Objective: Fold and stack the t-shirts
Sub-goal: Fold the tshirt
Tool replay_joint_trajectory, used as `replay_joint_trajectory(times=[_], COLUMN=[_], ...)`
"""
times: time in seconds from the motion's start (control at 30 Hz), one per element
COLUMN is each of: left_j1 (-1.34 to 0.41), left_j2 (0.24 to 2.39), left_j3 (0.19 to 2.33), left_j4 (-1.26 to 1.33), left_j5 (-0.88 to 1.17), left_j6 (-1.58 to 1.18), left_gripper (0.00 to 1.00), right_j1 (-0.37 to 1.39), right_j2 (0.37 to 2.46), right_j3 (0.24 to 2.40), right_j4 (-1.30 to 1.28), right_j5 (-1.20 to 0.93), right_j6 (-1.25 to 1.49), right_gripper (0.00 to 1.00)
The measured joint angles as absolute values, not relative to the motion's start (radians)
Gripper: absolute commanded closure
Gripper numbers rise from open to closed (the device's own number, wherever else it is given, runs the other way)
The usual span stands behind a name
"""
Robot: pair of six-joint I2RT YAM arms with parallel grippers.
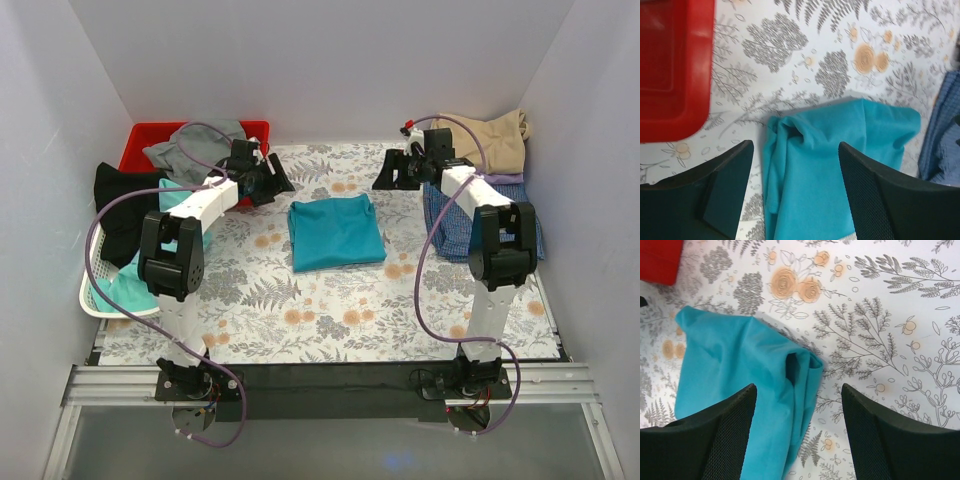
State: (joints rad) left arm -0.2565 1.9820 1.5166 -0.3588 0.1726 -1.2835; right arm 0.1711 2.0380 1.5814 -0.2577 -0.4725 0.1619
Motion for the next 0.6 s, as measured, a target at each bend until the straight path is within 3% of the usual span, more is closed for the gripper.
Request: replay_joint_trajectory(times=[0.3, 0.6], left_j1=[-0.270, -0.299], left_j2=[1.947, 2.082], left_j3=[1.484, 1.480], left_j4=[-0.245, -0.054], left_j5=[0.513, 0.751], left_j6=[-1.302, -1.405], left_gripper=[0.33, 0.33], right_j1=[0.223, 0.259], right_j2=[1.953, 2.026], right_j3=[1.523, 1.507], right_j4=[-0.225, -0.210], right_j5=[-0.572, -0.654], right_j6=[0.181, 0.219], right_gripper=[0.29, 0.30])
